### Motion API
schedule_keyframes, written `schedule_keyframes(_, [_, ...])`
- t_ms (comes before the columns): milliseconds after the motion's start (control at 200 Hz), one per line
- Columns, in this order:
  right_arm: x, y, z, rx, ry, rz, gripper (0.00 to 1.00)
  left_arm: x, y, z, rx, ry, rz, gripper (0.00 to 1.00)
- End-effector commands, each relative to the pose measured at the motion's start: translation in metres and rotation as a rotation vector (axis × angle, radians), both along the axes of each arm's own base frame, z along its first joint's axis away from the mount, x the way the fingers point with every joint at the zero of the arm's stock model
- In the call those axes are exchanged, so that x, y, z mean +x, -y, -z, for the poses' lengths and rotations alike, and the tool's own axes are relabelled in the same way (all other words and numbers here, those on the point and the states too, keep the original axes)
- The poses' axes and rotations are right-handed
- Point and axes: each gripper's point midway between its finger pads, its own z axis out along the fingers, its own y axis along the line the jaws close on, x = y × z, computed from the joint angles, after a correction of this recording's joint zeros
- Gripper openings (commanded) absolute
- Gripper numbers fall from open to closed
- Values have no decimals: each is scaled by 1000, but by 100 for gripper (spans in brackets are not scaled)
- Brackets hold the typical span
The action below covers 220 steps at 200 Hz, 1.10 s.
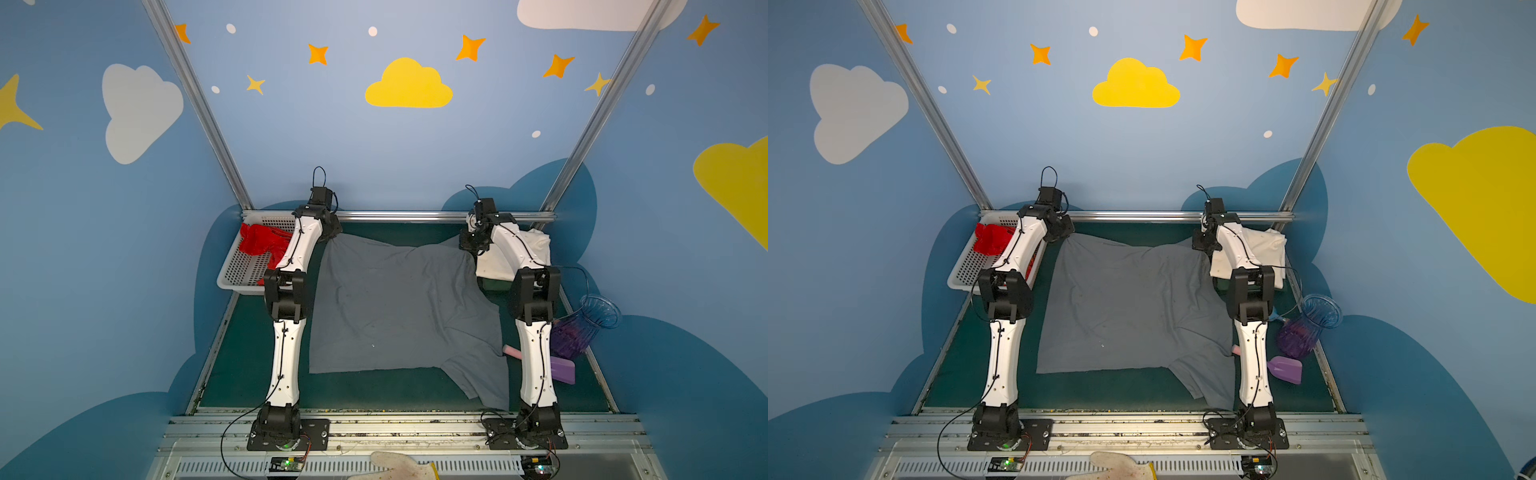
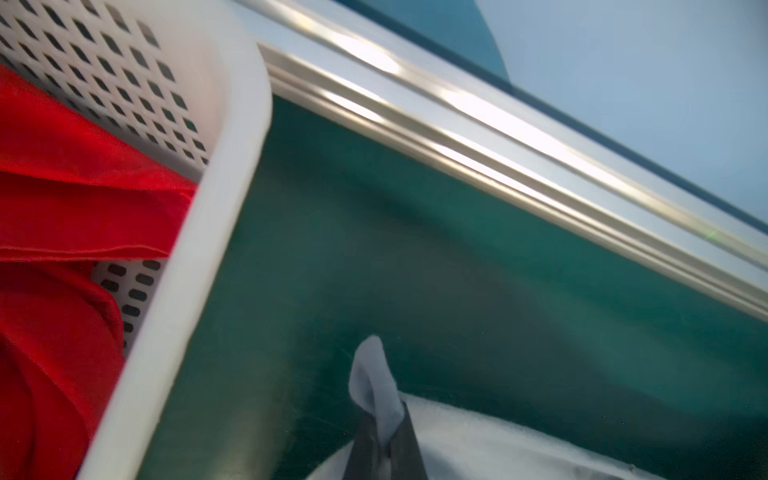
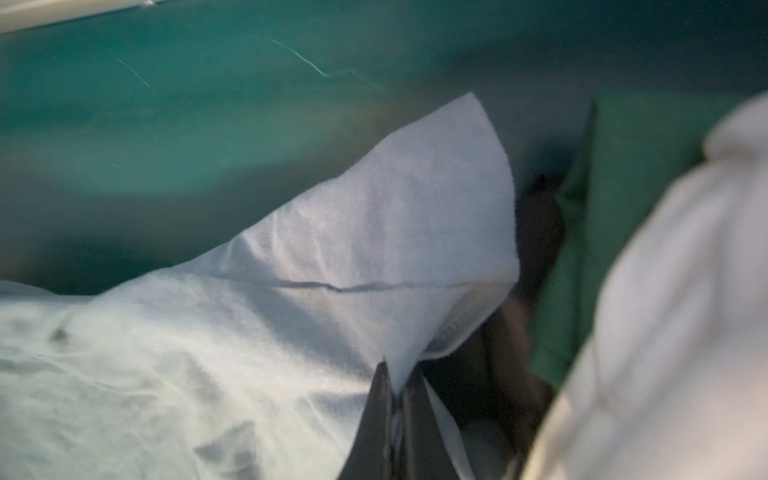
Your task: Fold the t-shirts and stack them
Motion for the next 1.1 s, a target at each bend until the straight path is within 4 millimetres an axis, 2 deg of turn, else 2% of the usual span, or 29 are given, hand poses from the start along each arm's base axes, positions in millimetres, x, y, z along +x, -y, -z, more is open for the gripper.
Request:
schedule_keyframes(0, [-11, 9, -12, -17, 8, 41, 0, 6, -15, -16, 1, 43, -23, 4])
schedule_keyframes(90, [-19, 5, -3, 5, 3, 36, 0, 4, -8, -9, -41, 25, -20, 4])
schedule_keyframes(175, [-19, 1, 8, 21, -14, 34, 0, 4, 6, 0, -91, 14, 5, 4])
schedule_keyframes(410, [5, -4, 18, 28, -15, 11, 0, 9, 20, 9, -105, 5, 35, 4])
schedule_keyframes(491, [13, -7, 15, 42, 1, 0, 8, 8, 19, 8, -90, 1, 39, 4])
schedule_keyframes(531, [16, -6, 15, 51, 10, 3, 17, 7, 17, 8, -79, -2, 40, 4])
schedule_keyframes(551, [18, -7, 15, 58, 16, 8, 25, 6, 17, 8, -75, -5, 41, 4])
schedule_keyframes(571, [20, -7, 15, 66, 19, 9, 39, 6, 16, 8, -71, -7, 42, 4])
schedule_keyframes(591, [21, -8, 14, 77, 25, 8, 44, 5, 16, 9, -69, -10, 43, 4])
schedule_keyframes(686, [28, -14, 12, 118, 43, 0, 43, 3, 16, 9, -67, -15, 49, 4])
schedule_keyframes(776, [32, -15, 15, 131, 39, 15, 54, 3, 19, 11, -75, -19, 52, 4])
schedule_keyframes(1096, [36, -17, 46, 126, -14, 42, 57, 3, 33, 18, -95, -30, 69, 4])
